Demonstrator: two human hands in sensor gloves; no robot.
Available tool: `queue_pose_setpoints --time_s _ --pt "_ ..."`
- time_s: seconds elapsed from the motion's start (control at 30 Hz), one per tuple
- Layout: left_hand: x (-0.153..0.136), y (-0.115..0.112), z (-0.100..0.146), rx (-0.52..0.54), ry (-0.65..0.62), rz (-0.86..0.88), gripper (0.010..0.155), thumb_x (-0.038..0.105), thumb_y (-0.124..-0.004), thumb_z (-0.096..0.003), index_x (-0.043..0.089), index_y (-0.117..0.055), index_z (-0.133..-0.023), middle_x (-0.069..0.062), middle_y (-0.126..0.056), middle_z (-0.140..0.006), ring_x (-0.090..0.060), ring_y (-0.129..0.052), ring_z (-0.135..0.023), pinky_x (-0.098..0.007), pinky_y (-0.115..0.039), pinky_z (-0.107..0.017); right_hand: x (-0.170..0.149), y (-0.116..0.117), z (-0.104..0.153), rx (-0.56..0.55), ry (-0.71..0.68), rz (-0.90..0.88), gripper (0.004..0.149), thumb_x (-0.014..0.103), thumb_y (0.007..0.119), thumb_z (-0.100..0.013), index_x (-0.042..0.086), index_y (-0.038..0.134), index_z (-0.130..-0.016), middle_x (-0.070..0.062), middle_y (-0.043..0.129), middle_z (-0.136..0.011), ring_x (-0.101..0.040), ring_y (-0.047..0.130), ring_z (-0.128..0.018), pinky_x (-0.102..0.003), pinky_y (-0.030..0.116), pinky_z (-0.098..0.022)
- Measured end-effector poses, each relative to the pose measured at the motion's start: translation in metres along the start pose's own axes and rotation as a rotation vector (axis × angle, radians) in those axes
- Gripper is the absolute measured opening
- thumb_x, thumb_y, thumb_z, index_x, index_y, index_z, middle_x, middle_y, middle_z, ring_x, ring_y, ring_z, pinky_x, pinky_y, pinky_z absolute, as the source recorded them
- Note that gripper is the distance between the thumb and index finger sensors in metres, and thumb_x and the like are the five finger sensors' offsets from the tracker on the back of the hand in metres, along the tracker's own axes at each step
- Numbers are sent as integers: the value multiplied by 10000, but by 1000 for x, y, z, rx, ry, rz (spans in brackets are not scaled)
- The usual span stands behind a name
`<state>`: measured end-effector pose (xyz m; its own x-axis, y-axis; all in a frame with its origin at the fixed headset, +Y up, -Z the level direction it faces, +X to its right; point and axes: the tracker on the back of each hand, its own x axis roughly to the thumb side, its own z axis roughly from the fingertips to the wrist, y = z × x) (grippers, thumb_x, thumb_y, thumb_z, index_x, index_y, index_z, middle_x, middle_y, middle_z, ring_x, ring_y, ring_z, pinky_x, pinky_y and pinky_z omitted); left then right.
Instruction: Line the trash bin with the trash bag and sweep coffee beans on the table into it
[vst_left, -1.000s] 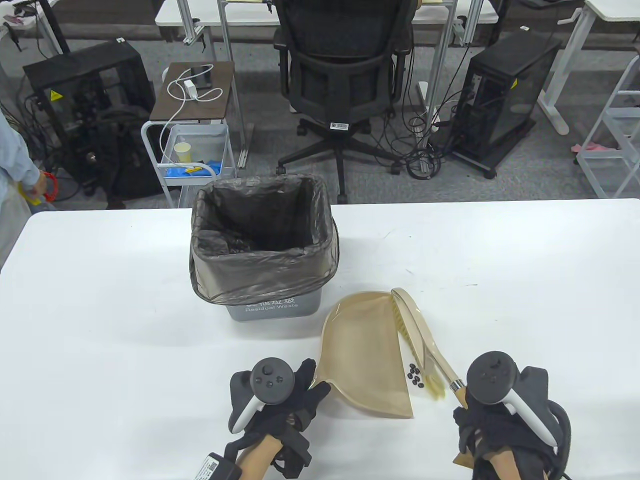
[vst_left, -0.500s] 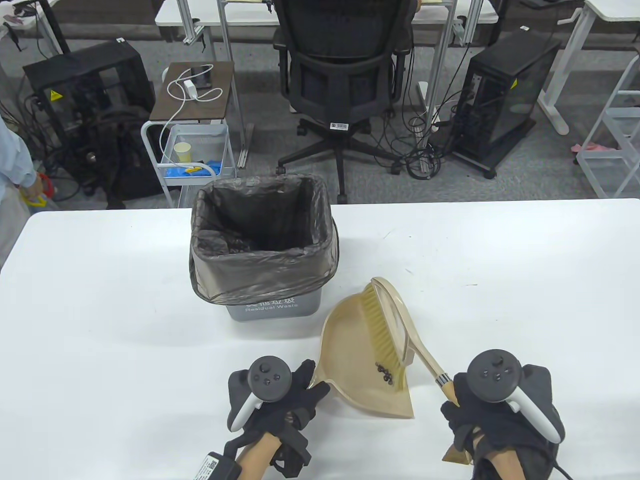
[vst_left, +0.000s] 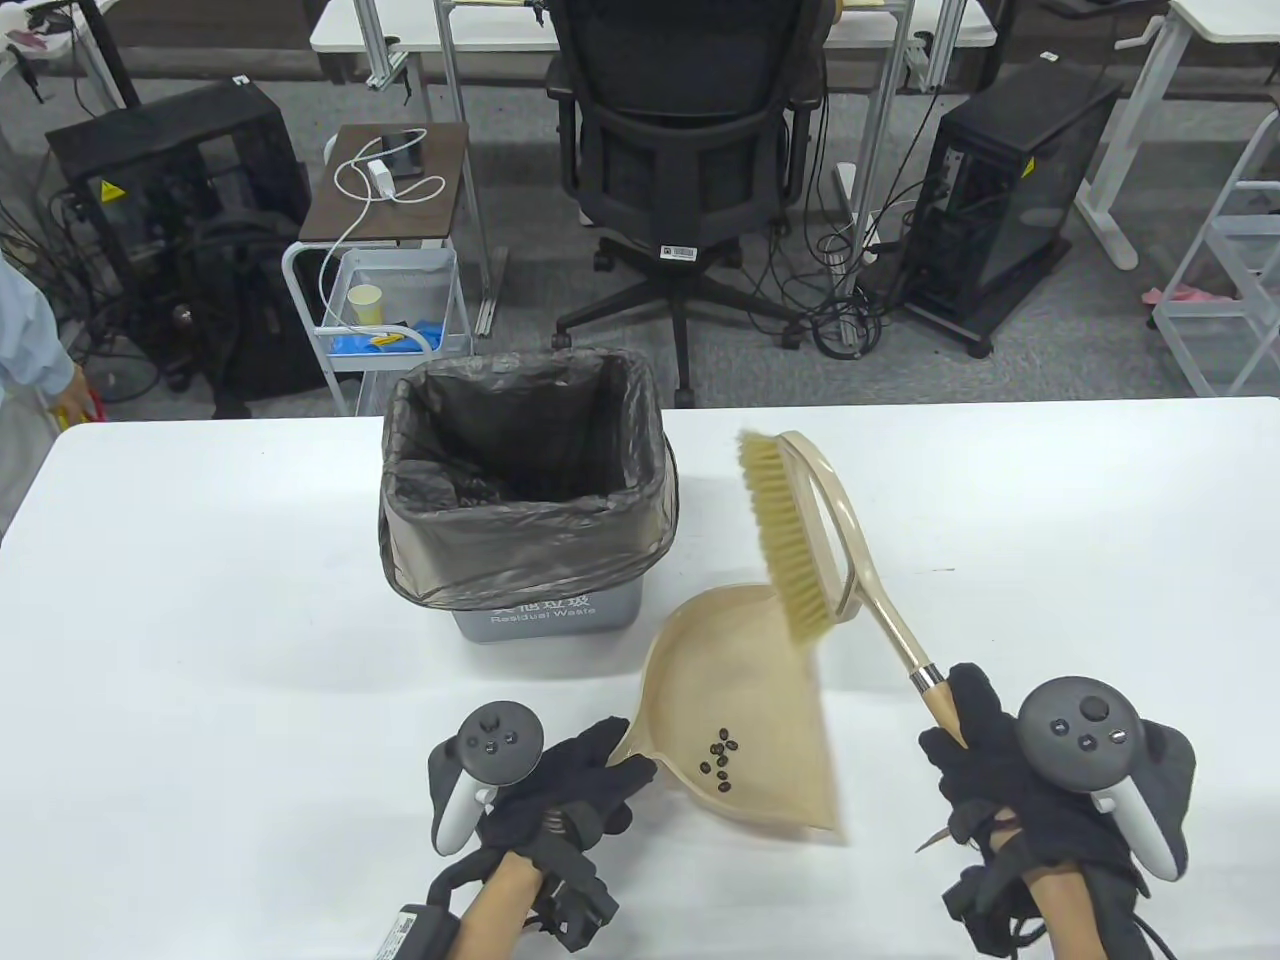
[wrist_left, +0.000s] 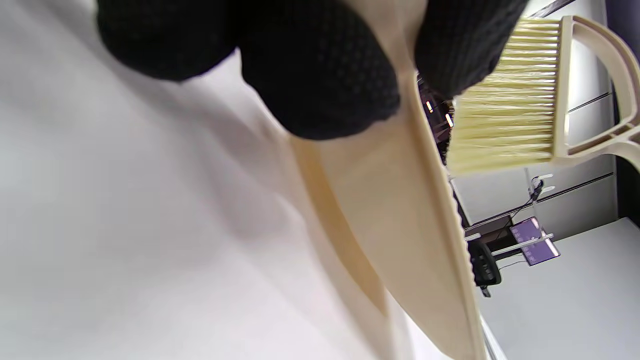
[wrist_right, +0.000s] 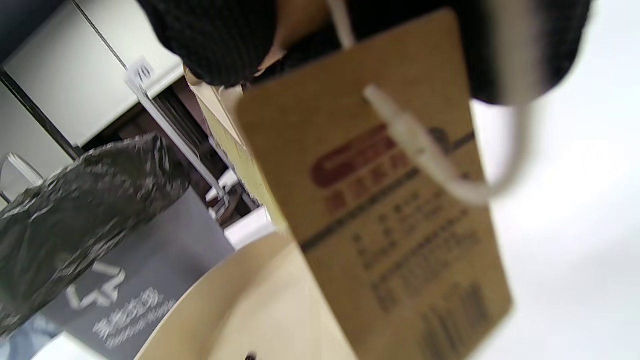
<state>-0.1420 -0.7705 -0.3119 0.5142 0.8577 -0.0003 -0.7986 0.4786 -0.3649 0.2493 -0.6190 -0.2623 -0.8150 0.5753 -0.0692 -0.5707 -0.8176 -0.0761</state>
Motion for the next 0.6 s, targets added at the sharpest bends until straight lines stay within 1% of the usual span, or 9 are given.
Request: queue_pose_setpoints --time_s 0.1,0.2,0.3,0.43,0.53,0.6 --pt "3 1 1 15 -16 44 690 461 -821 -557 46 -618 -1069 -157 -897 -885 -106 -1047 -441 -384 -871 -366 -8 12 -14 -111 -32 45 691 321 787 -433 80 508 -1017 -108 910 -728 -249 1020 -359 -462 844 -333" --pt "6 3 4 34 -39 49 696 468 -823 -555 48 -616 -1069 -152 -896 -886 -103 -1045 -441 -381 -870 -369 -18 26 -32 -165 -49 31 690 319 788 -430 83 508 -1015 -108 903 -737 -254 1017 -372 -466 840 -344" --pt "6 4 6 44 -44 55 699 466 -824 -554 39 -616 -1068 -159 -896 -882 -105 -1045 -437 -382 -871 -365 -28 38 -49 -179 -38 3 690 322 786 -431 89 503 -1016 -102 897 -744 -253 1013 -382 -464 833 -355" --pt "6 4 6 41 -41 54 681 441 -818 -558 41 -610 -1069 -164 -890 -886 -109 -1041 -444 -385 -867 -372 -46 56 -64 -212 -14 -30 689 328 785 -430 101 503 -1016 -93 892 -751 -246 1006 -383 -457 826 -355" --pt "8 2 7 46 -49 35 684 444 -817 -560 42 -607 -1072 -166 -886 -890 -109 -1041 -444 -388 -867 -373 -63 74 -69 -235 1 -44 689 332 783 -428 99 505 -1014 -91 892 -748 -237 1007 -374 -449 829 -347" --pt "9 3 7 47 -60 18 682 443 -820 -558 43 -612 -1070 -166 -890 -886 -111 -1041 -436 -389 -866 -371 -73 82 -71 -222 11 -61 687 330 785 -429 95 510 -1013 -94 897 -744 -238 1007 -368 -449 830 -341"
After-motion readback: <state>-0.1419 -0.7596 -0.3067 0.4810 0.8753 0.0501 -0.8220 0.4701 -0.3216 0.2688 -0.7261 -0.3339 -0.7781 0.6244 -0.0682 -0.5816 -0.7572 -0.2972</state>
